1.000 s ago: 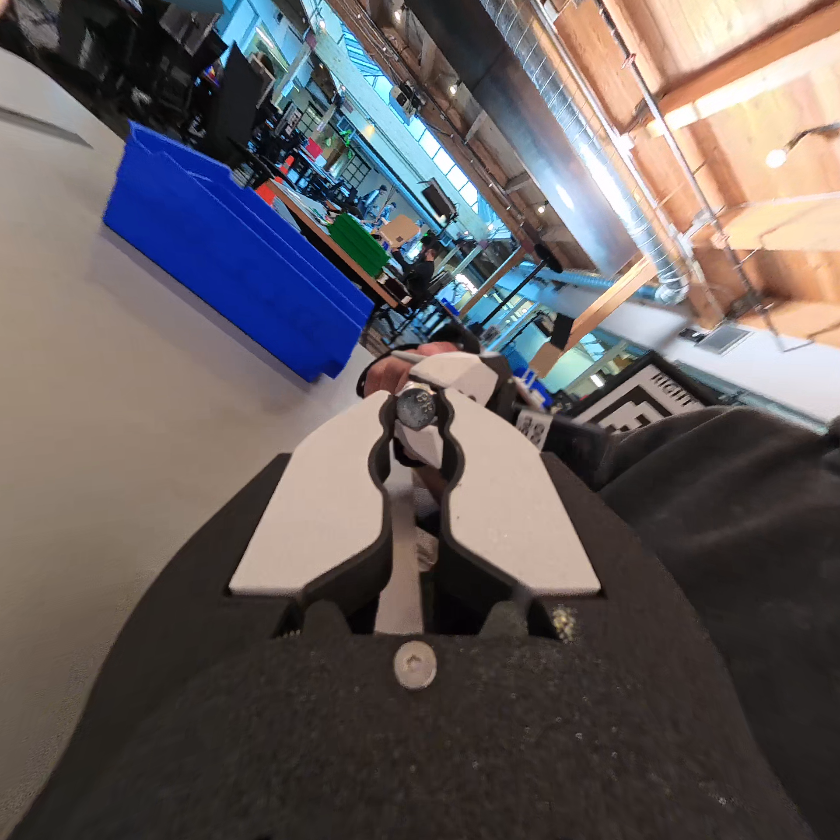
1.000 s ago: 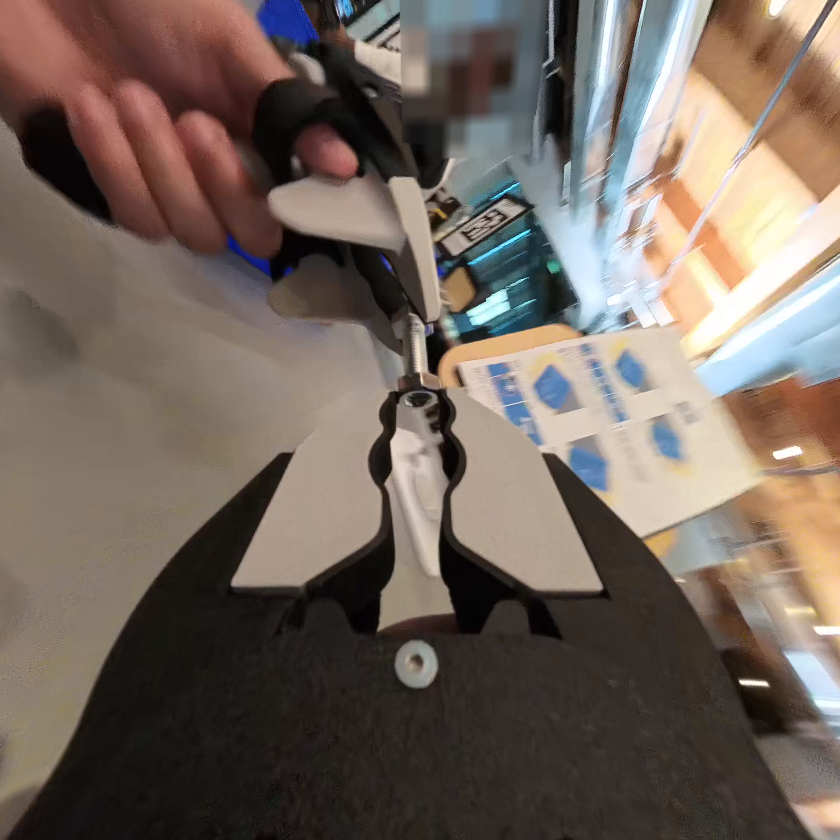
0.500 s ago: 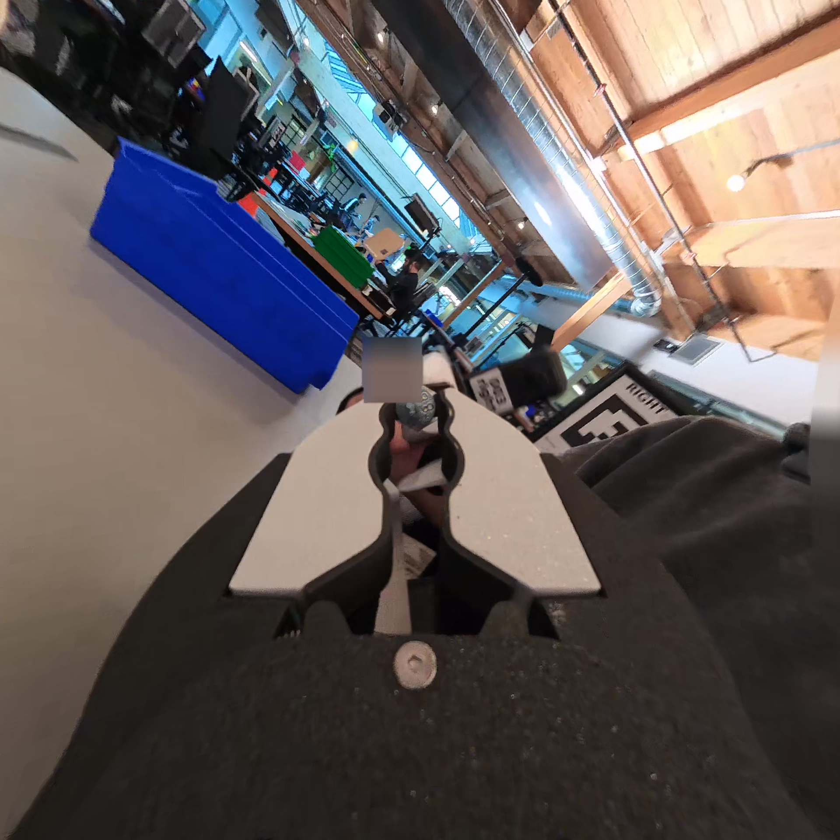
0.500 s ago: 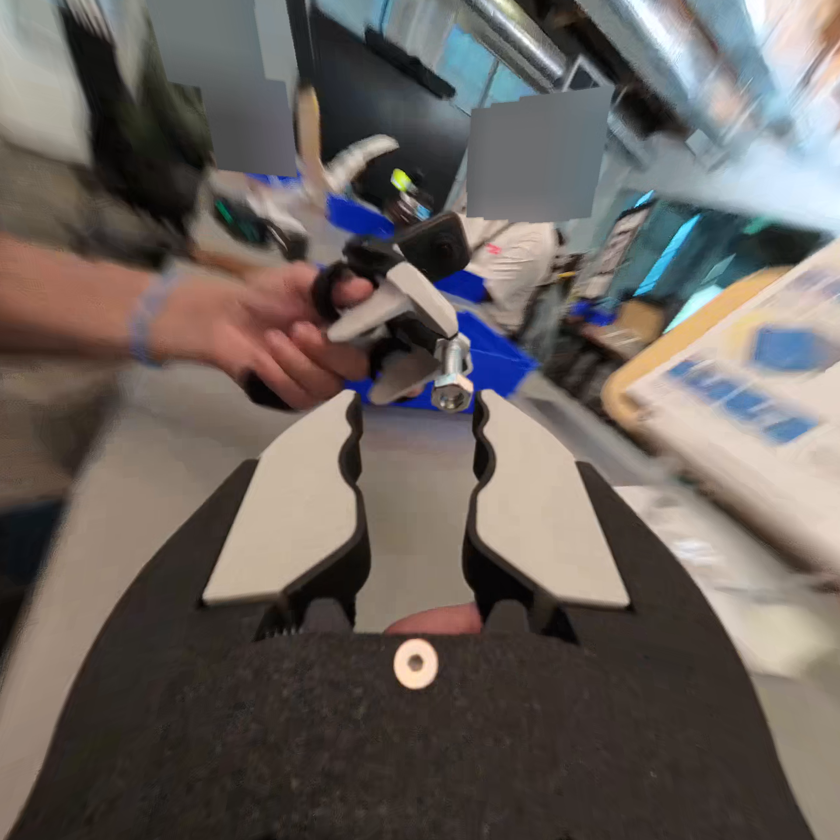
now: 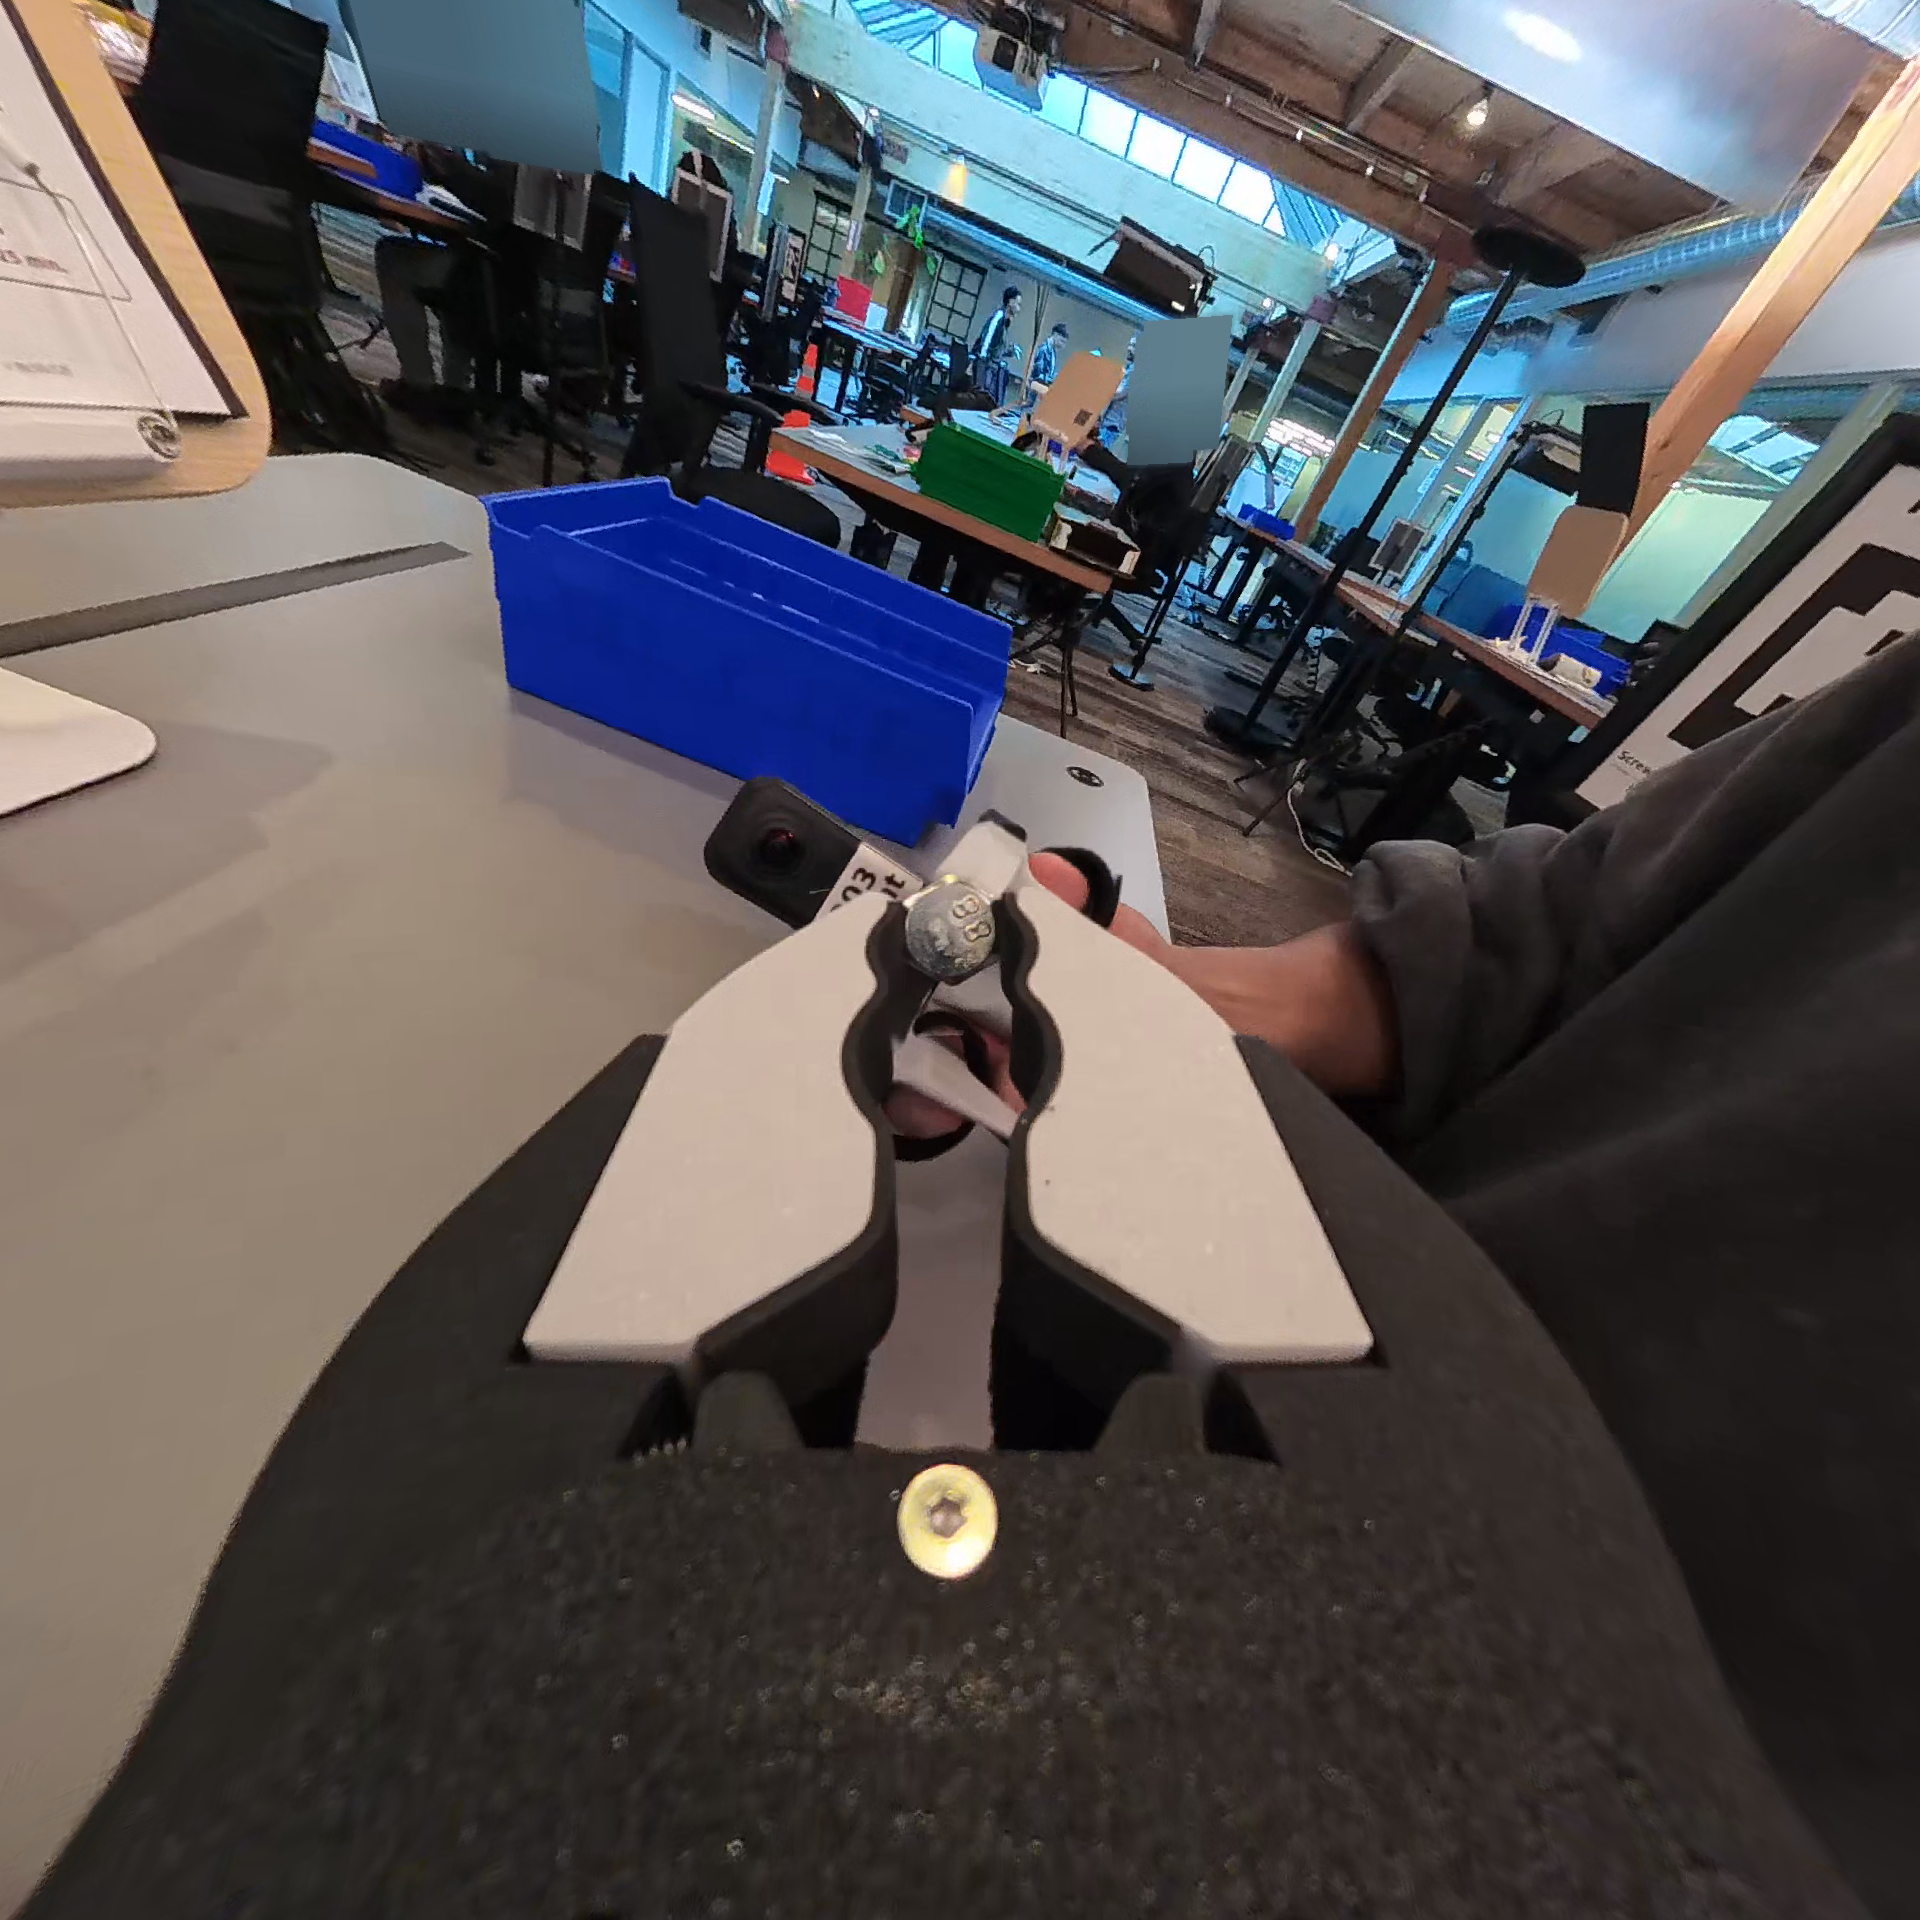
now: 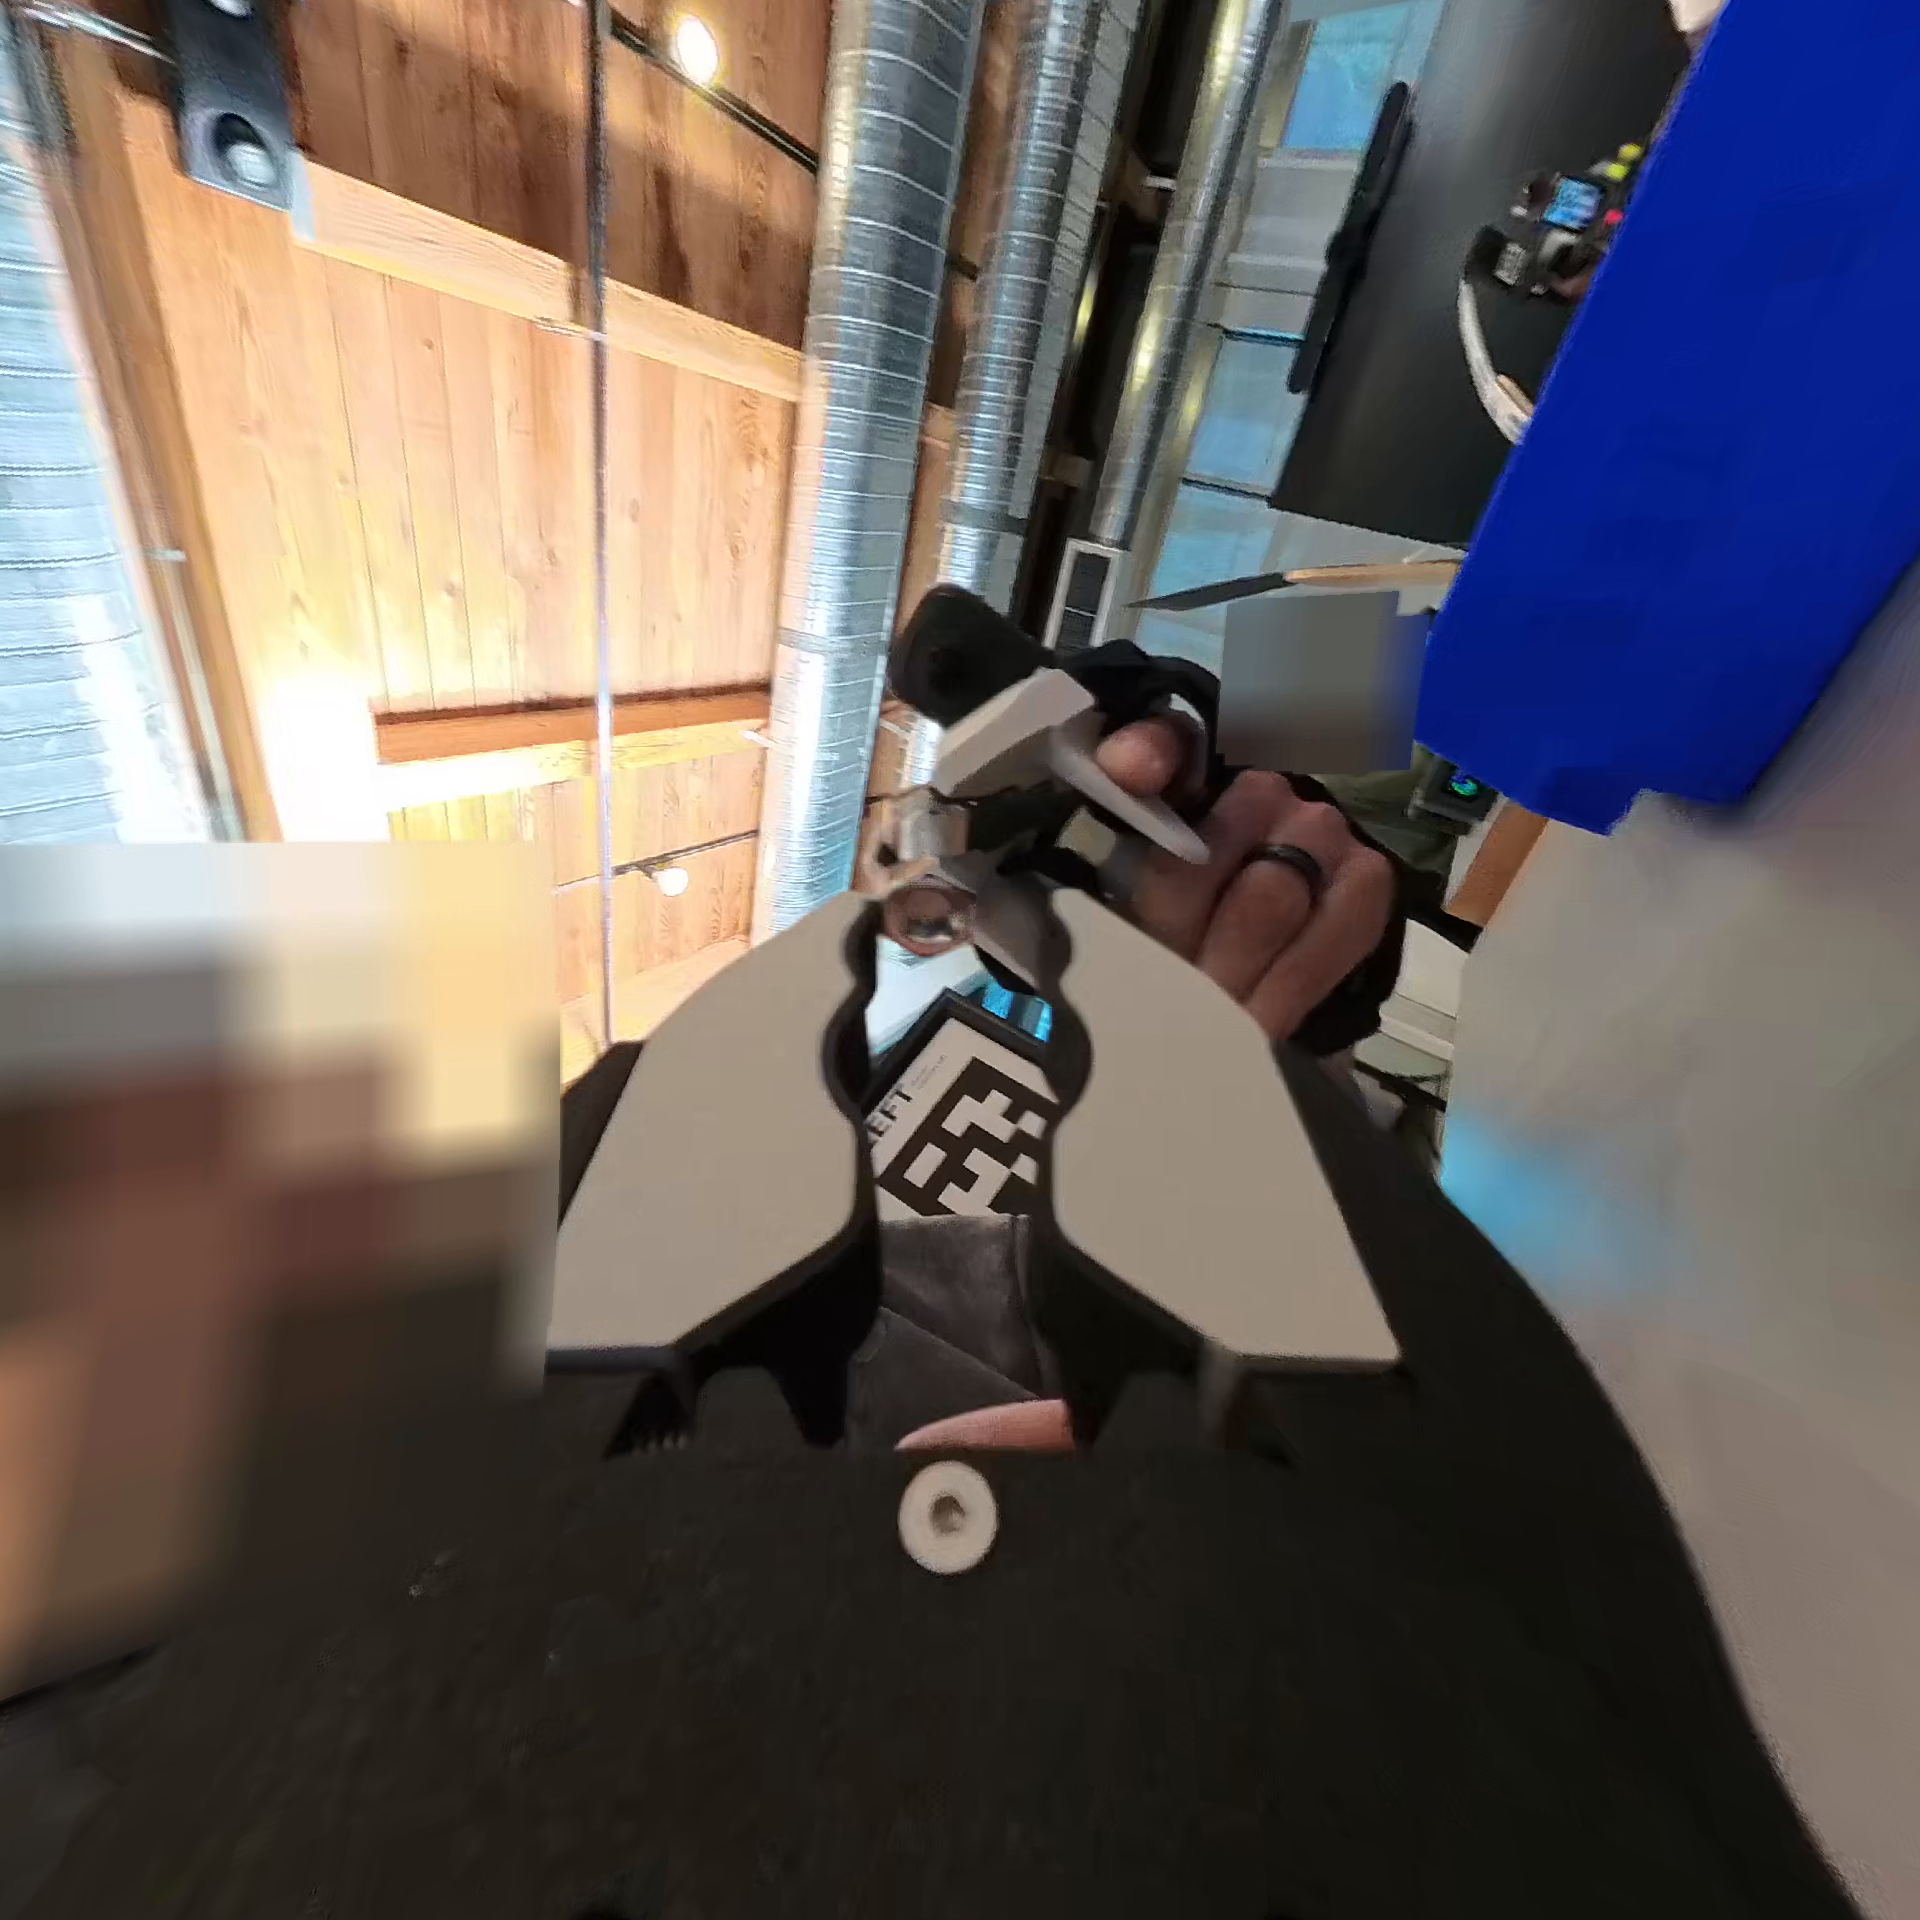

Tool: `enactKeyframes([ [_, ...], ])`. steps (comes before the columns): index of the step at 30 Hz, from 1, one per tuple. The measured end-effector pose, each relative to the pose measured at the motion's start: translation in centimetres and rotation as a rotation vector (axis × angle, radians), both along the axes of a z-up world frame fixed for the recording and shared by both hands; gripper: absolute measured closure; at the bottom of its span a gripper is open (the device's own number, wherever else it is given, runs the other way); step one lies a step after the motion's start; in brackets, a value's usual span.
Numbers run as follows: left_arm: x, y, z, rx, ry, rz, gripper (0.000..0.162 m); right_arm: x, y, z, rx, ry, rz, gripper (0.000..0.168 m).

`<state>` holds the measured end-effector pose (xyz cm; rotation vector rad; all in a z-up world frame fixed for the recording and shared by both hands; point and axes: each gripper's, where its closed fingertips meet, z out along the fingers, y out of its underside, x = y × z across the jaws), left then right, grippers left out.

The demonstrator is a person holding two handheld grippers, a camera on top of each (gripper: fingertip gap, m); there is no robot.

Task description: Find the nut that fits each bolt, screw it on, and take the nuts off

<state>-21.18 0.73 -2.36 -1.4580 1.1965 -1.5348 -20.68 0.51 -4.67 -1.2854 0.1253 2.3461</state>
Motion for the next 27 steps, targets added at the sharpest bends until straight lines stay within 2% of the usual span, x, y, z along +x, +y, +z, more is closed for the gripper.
enactKeyframes([
  [1, 0.0, 0.1, -0.2, -0.002, 0.007, 0.0, 0.145, 0.3, 0.0, 0.2, 0.011, 0.019, -0.008, 0.151],
  [6, 0.1, 0.0, 0.0, -0.05, -0.025, -0.022, 0.145, 0.5, -0.1, 0.6, 0.152, -0.145, -0.116, 0.151],
  [8, 0.2, -0.1, 0.3, -0.095, -0.06, -0.035, 0.145, 0.5, -0.4, 0.9, 0.267, -0.251, -0.193, 0.151],
  [11, 0.4, -0.1, 0.2, -0.187, -0.081, -0.062, 0.145, 0.8, -0.5, 0.8, 0.563, -0.589, -0.406, 0.151],
  [14, 0.8, -0.2, -0.1, -0.278, -0.097, -0.093, 0.145, 1.2, -0.6, 0.3, 0.993, -1.049, -0.677, 0.151],
  [16, 1.0, -0.5, 0.0, -0.353, -0.119, -0.135, 0.145, 1.5, -1.0, 0.7, 1.243, -1.273, -0.835, 0.151],
  [21, 1.5, -0.5, -0.7, -0.527, -0.106, -0.188, 0.145, 2.2, -1.2, 0.3, 1.766, -1.769, -1.063, 0.151],
  [24, 1.7, -0.5, -1.1, -0.592, -0.104, -0.206, 0.145, 2.3, -1.3, 0.2, 2.02, -1.945, -1.16, 0.151],
  [26, 1.7, -0.3, -1.1, -0.603, -0.109, -0.204, 0.145, 2.2, -1.3, 0.0, 2.045, -1.926, -1.204, 0.151],
  [27, 1.6, -0.2, -1.2, -0.591, -0.106, -0.196, 0.145, 2.0, -1.4, -0.4, 2.004, -1.878, -1.156, 0.151],
])
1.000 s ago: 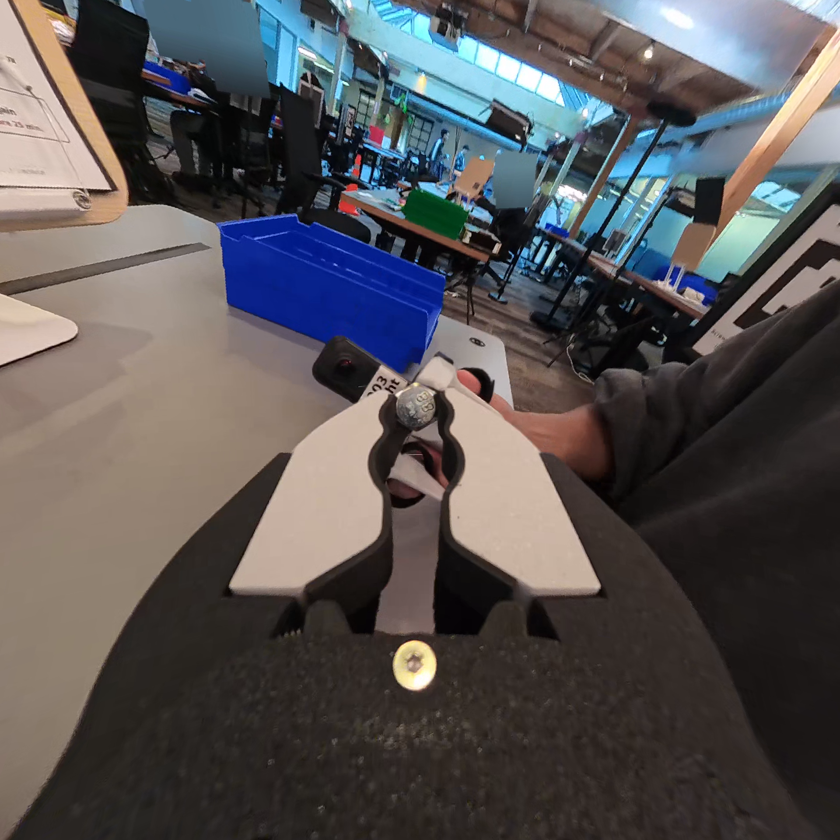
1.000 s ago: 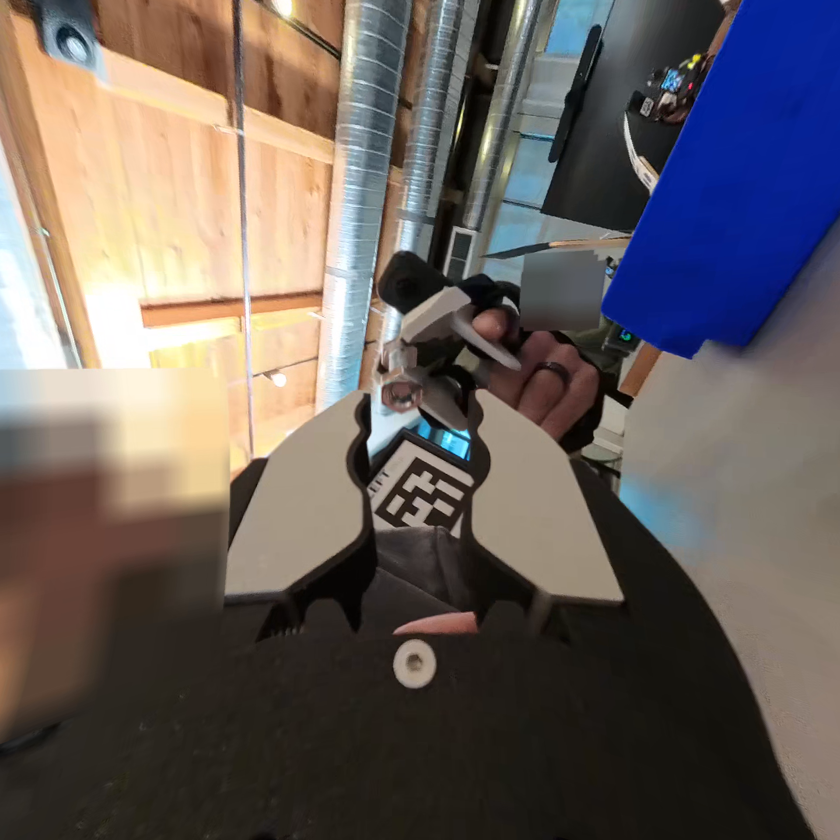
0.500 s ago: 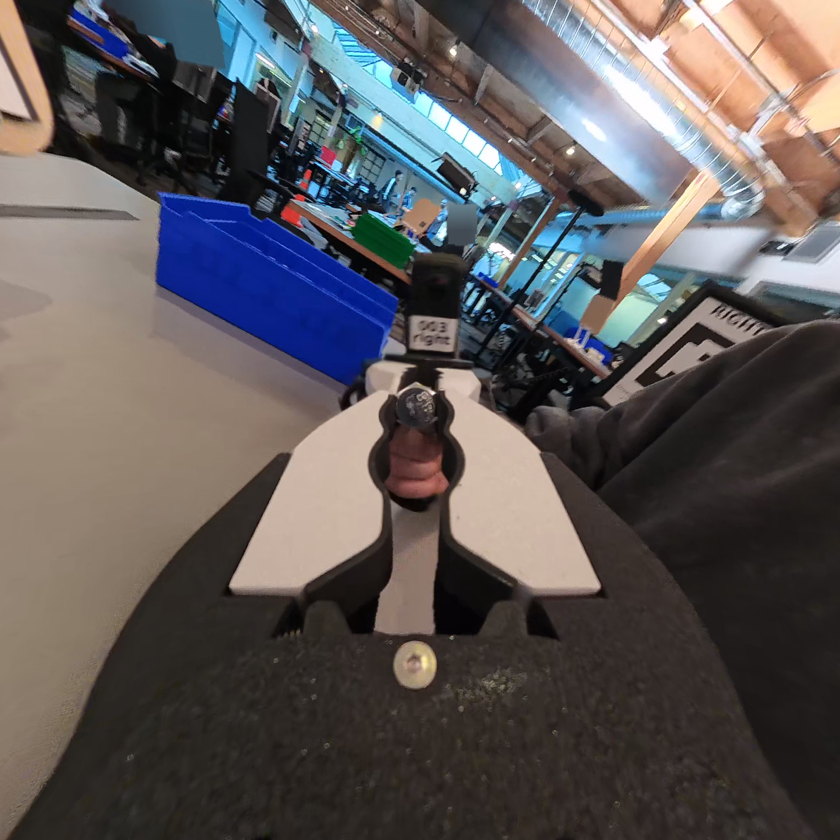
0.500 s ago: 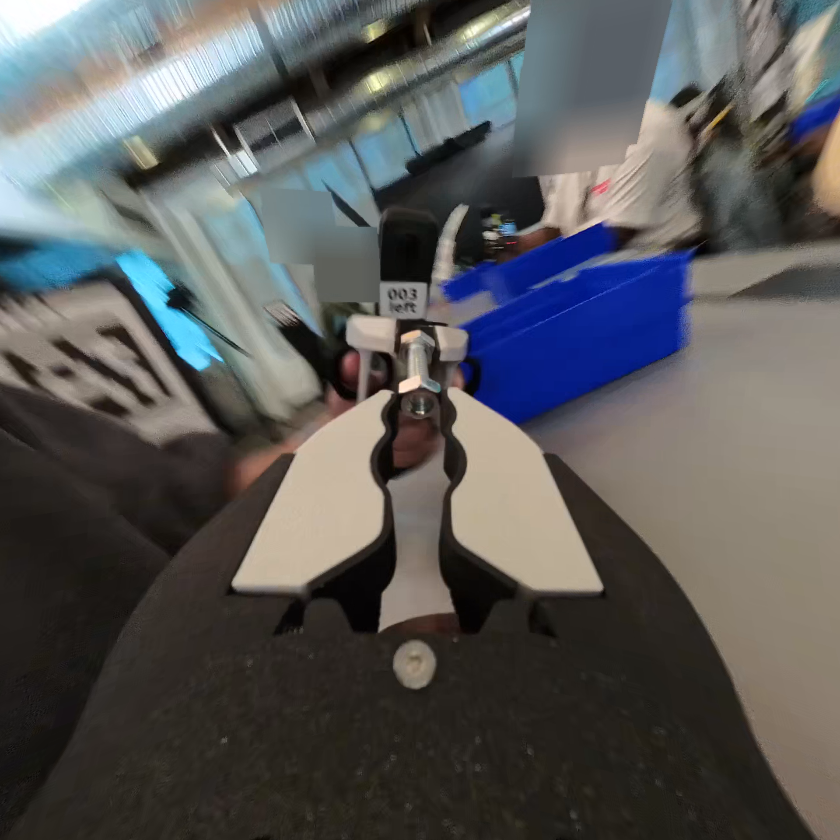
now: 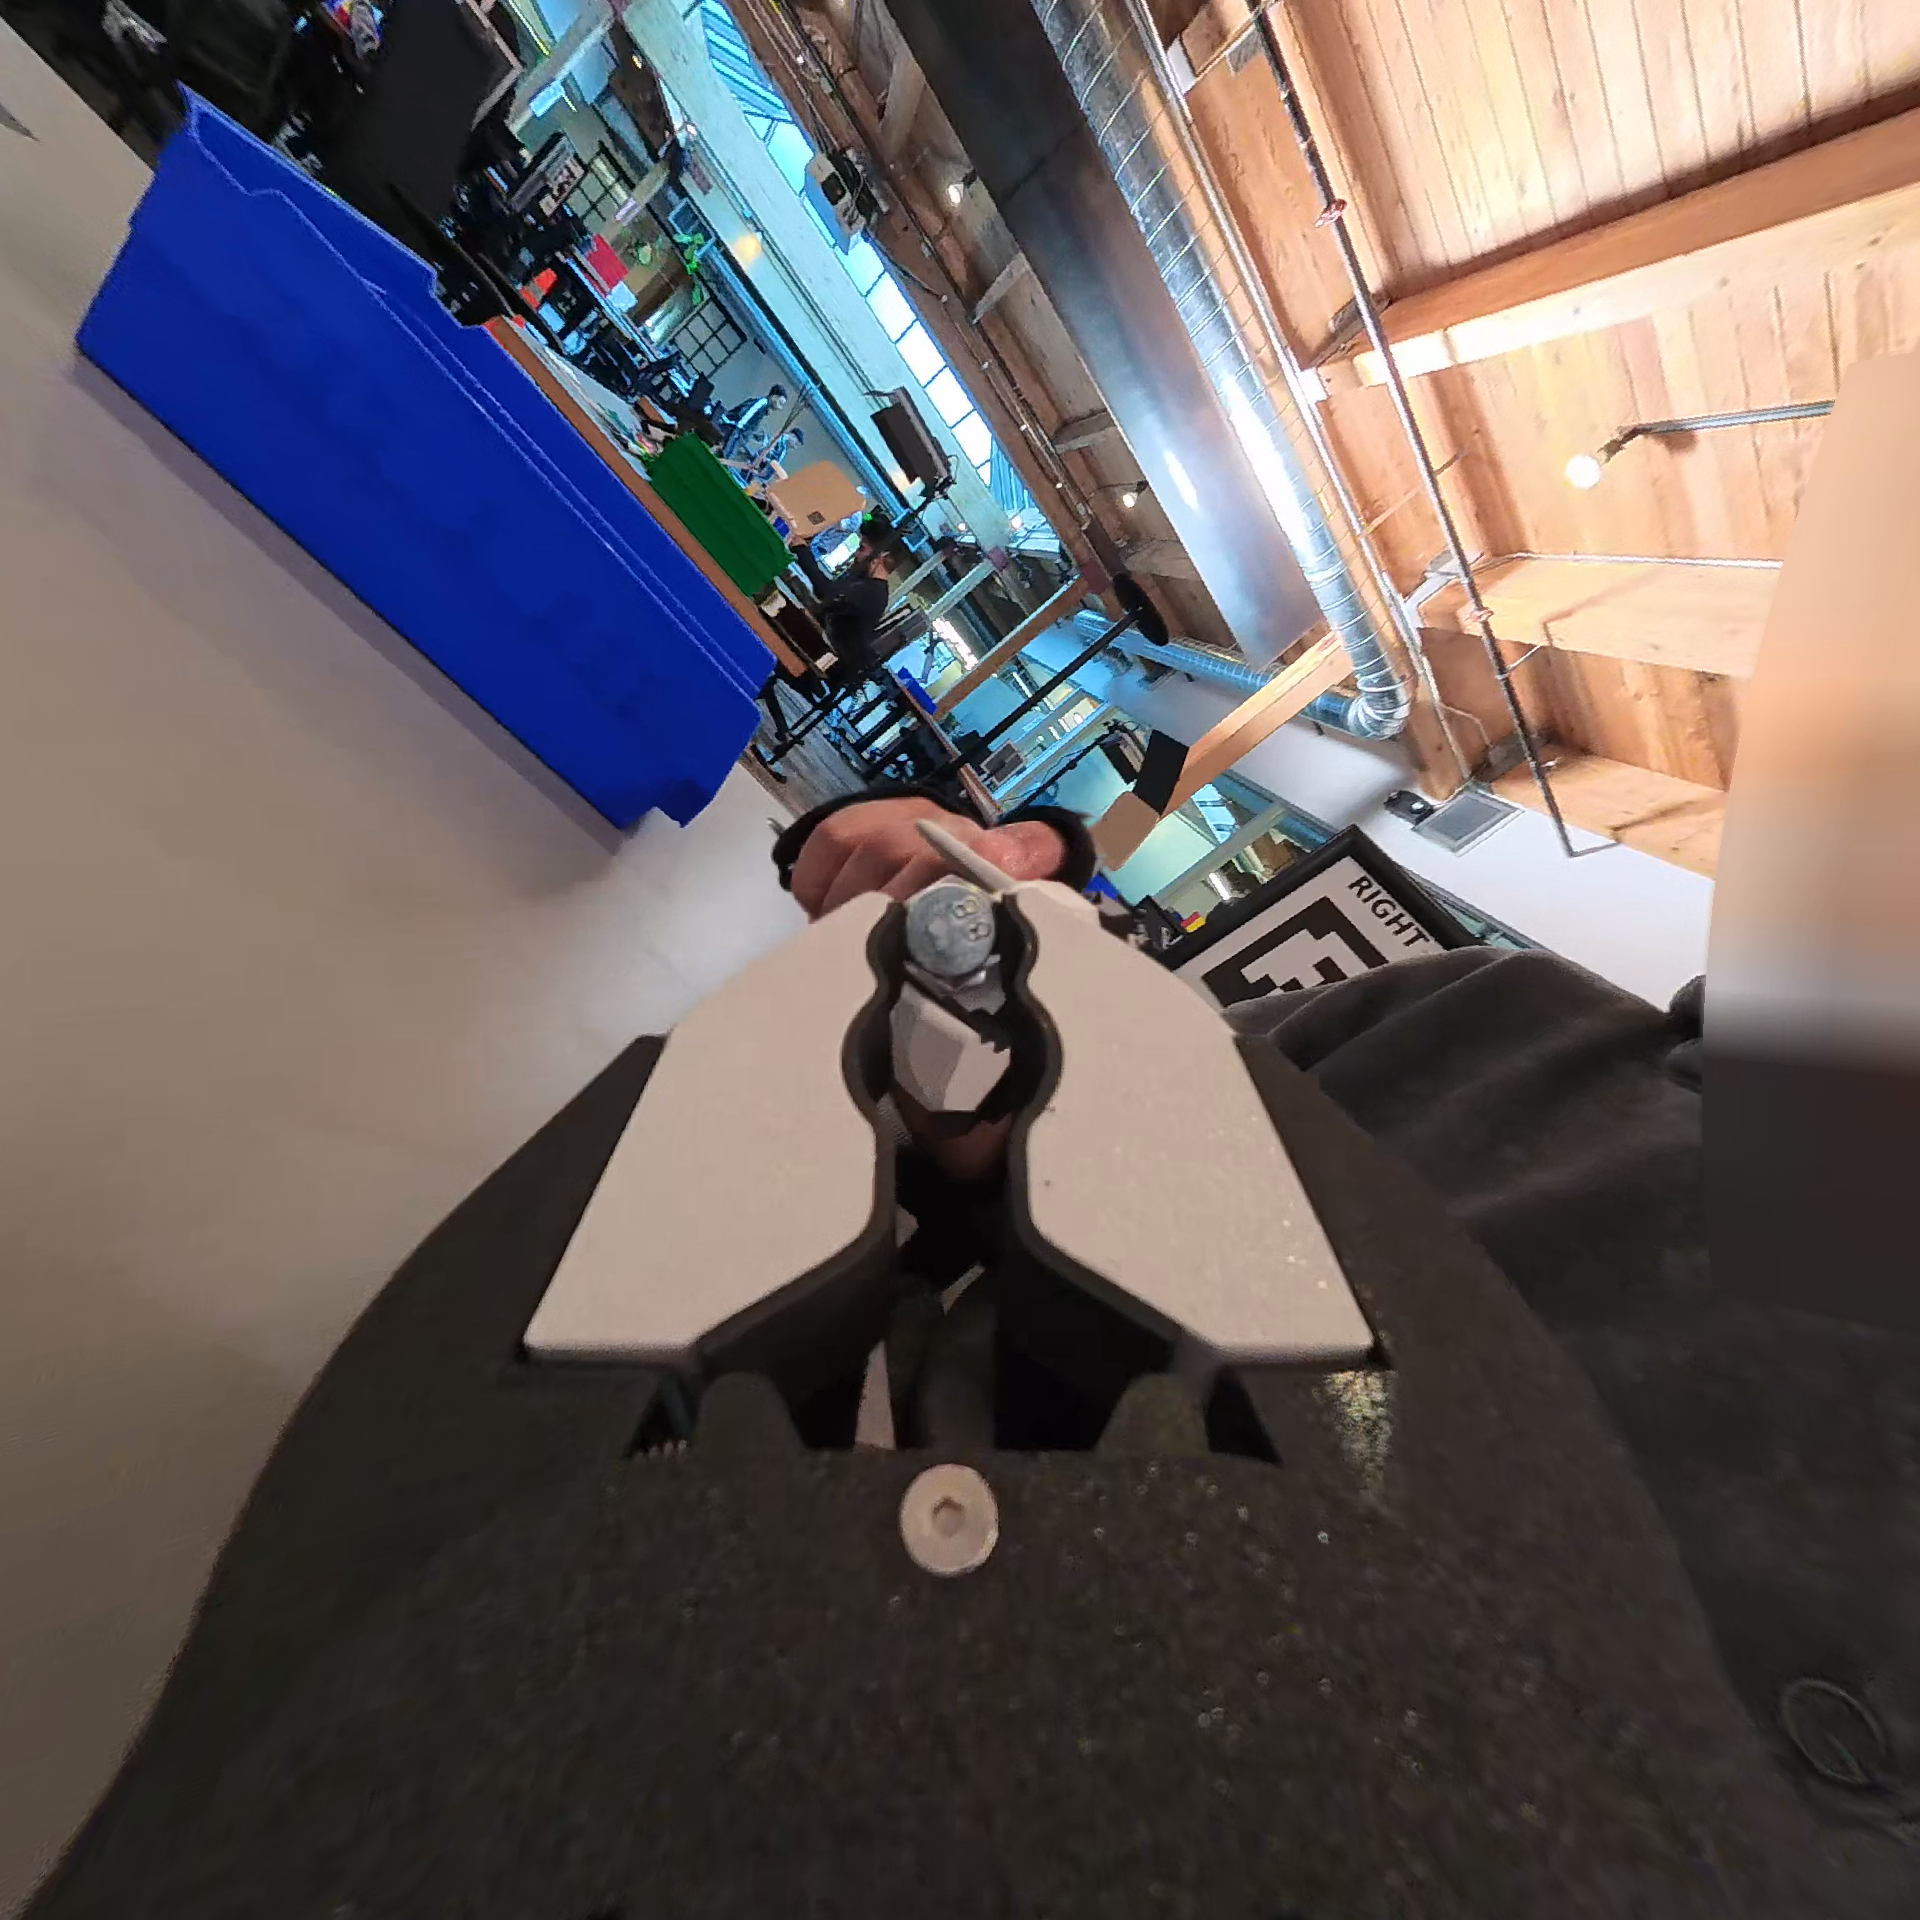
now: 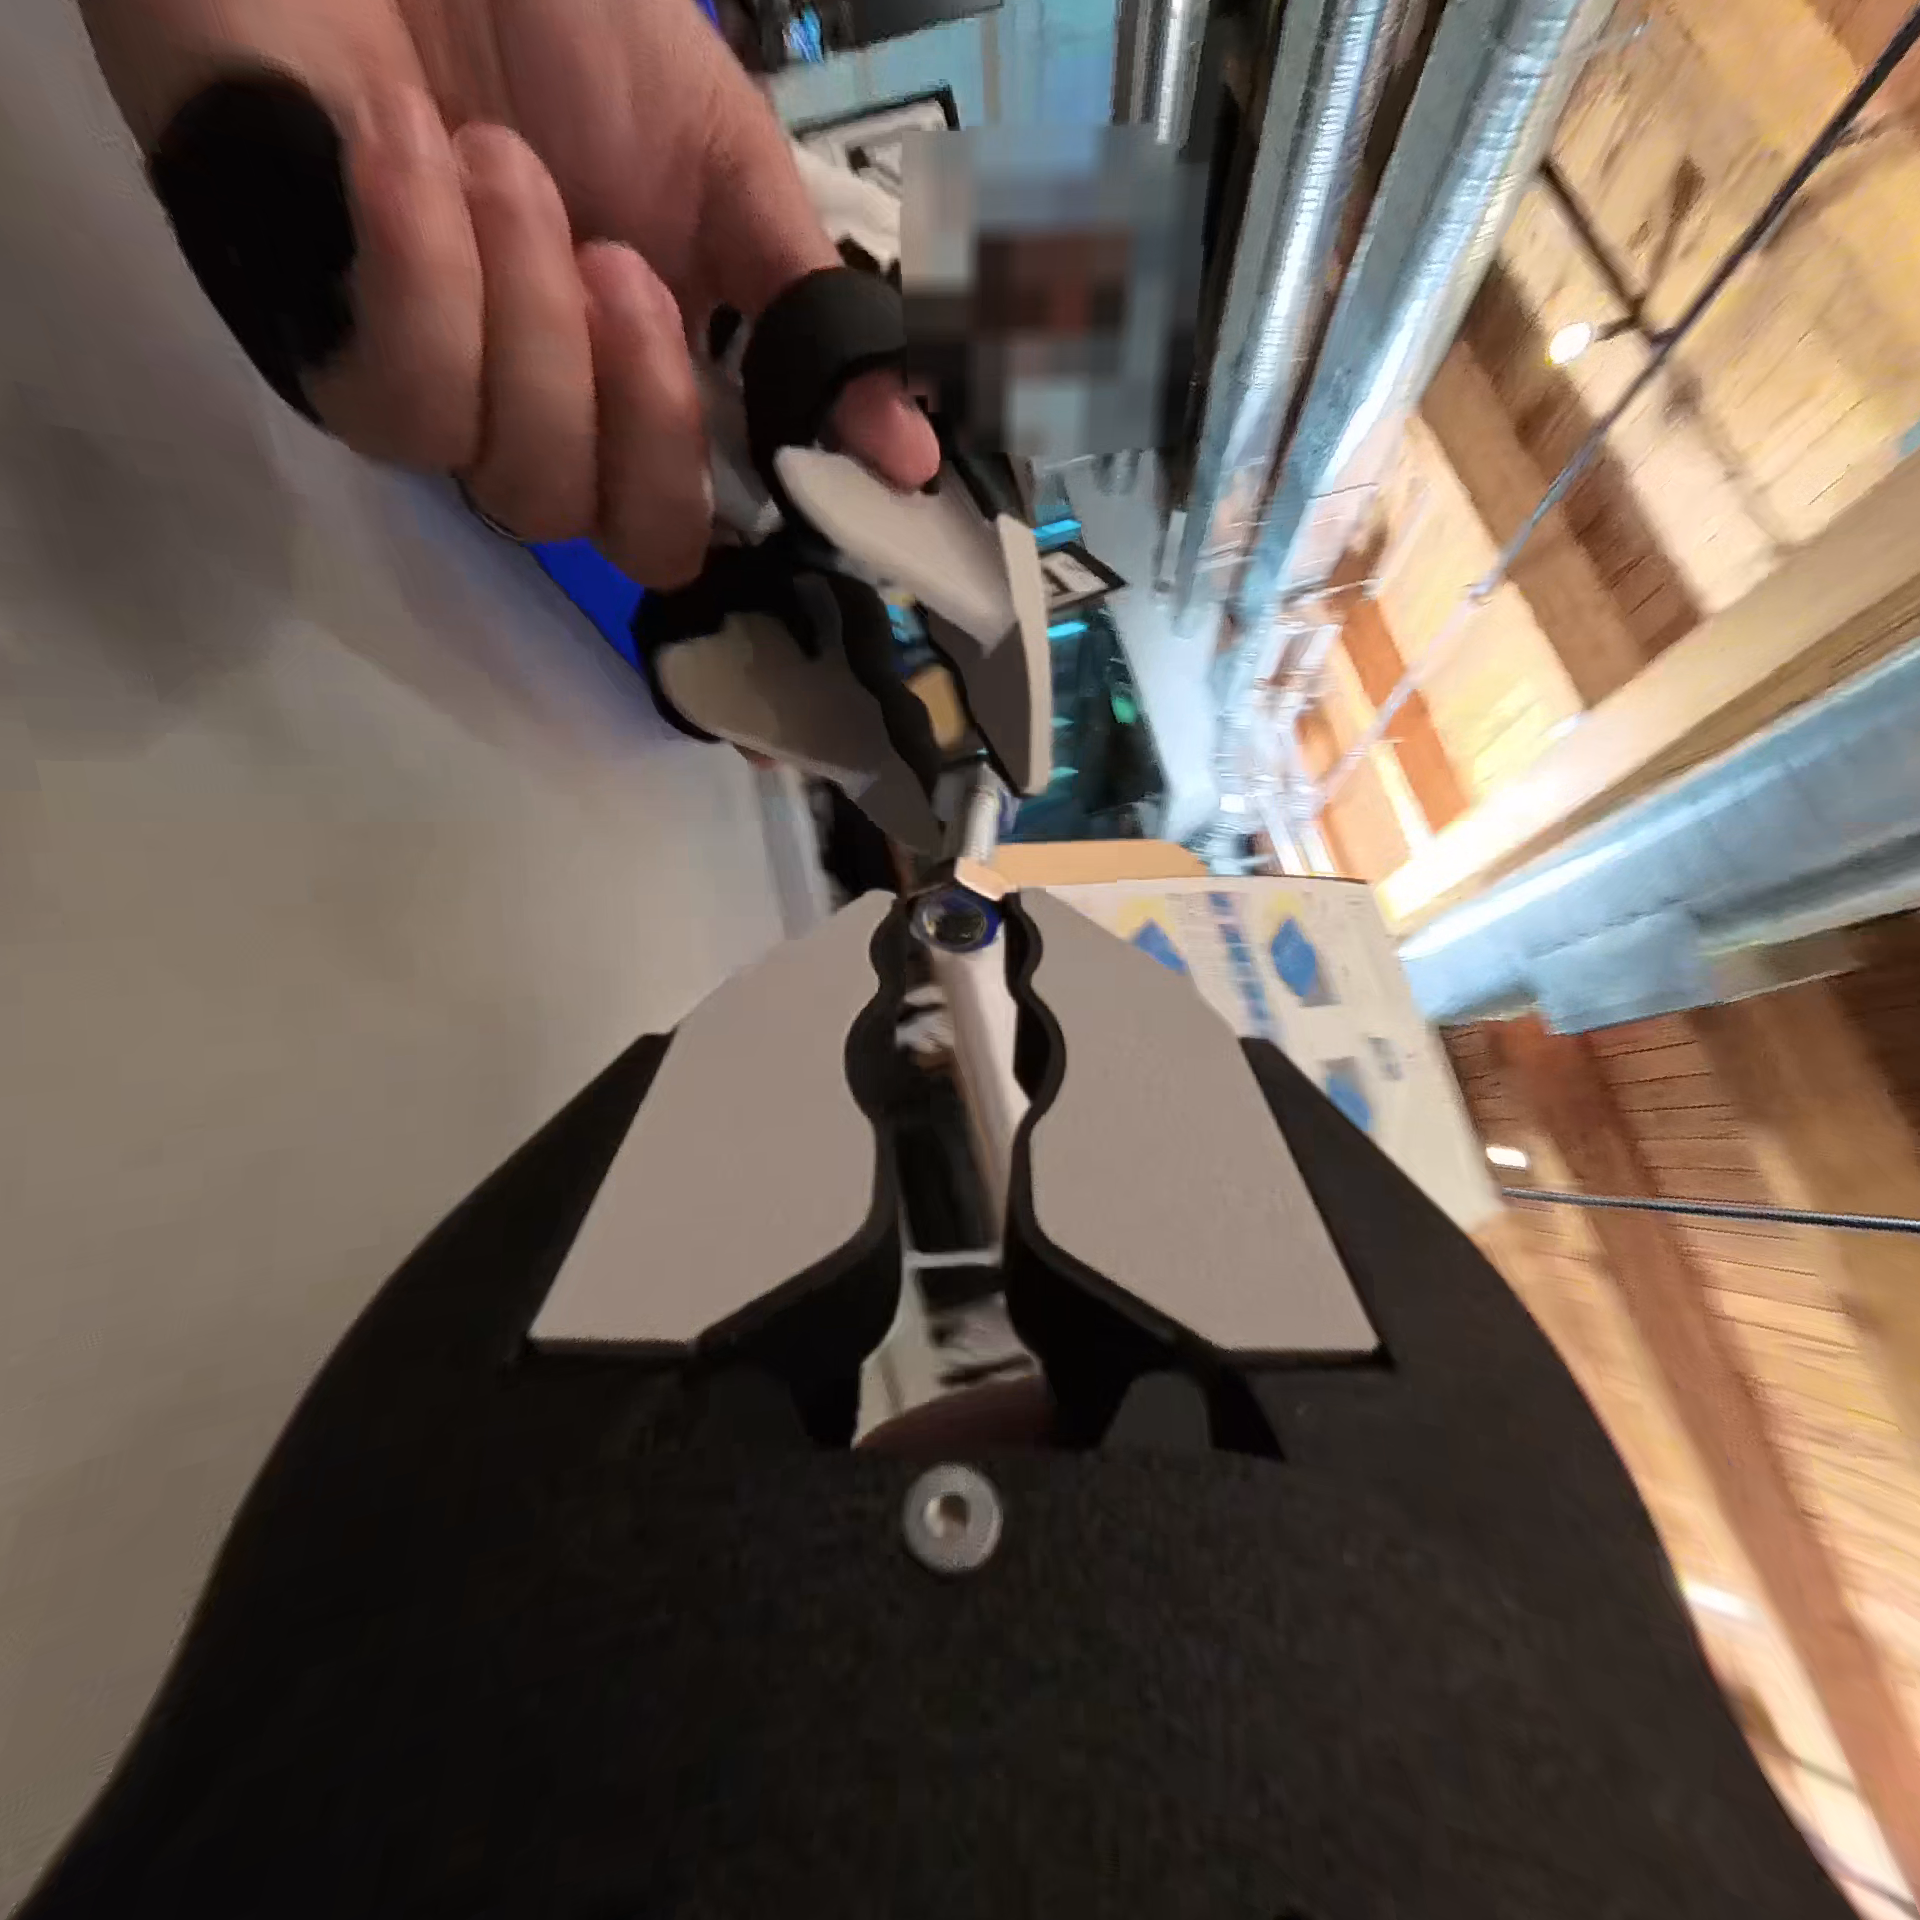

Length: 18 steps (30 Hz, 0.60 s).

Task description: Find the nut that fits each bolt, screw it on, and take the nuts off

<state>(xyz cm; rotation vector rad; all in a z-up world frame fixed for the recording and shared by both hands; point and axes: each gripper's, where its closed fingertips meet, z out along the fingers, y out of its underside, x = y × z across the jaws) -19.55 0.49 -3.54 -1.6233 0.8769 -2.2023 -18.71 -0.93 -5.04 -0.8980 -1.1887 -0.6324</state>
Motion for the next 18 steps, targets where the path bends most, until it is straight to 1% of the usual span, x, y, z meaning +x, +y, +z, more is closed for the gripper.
enactKeyframes([
  [2, -0.4, 0.2, 0.5, 0.013, -0.026, 0.006, 0.145, -0.3, -0.6, 0.2, -0.098, 0.119, 0.085, 0.141],
  [3, -0.7, 0.3, 1.1, 0.017, -0.054, 0.01, 0.145, -0.2, -0.6, 0.6, -0.159, 0.208, 0.123, 0.137],
  [5, -1.2, 0.4, 1.7, 0.069, -0.066, 0.028, 0.145, 0.0, -0.4, 1.1, -0.366, 0.453, 0.228, 0.133],
  [7, -1.5, 0.4, 1.8, 0.178, -0.037, 0.064, 0.145, -0.1, -0.4, 1.6, -0.659, 0.76, 0.392, 0.129],
  [9, -1.7, 0.4, 2.0, 0.292, -0.015, 0.109, 0.145, 0.2, 0.8, 2.0, -0.971, 1.122, 0.525, 0.129],
  [11, -1.9, 0.6, 2.4, 0.372, -0.011, 0.157, 0.145, 0.1, 1.5, 1.9, -1.32, 1.45, 0.714, 0.123],
  [12, -2.0, 0.7, 2.6, 0.397, -0.009, 0.177, 0.145, 0.0, 2.0, 1.4, -1.472, 1.582, 0.767, 0.123],
  [13, -2.0, 0.9, 2.6, 0.416, -0.003, 0.198, 0.145, -0.3, 2.2, 0.9, -1.598, 1.668, 0.818, 0.12],
  [15, -2.0, 0.9, 2.4, 0.426, 0.004, 0.203, 0.145, -0.8, 1.9, 0.8, -1.751, 1.777, 0.954, 0.119],
  [17, -1.8, 0.9, 2.2, 0.422, 0.006, 0.199, 0.145, -1.3, 1.8, 0.7, -1.817, 1.818, 1.011, 0.122],
  [18, -1.8, 0.8, 2.0, 0.422, 0.006, 0.196, 0.145, -1.3, 1.8, 0.7, -1.808, 1.843, 1.032, 0.125],
])
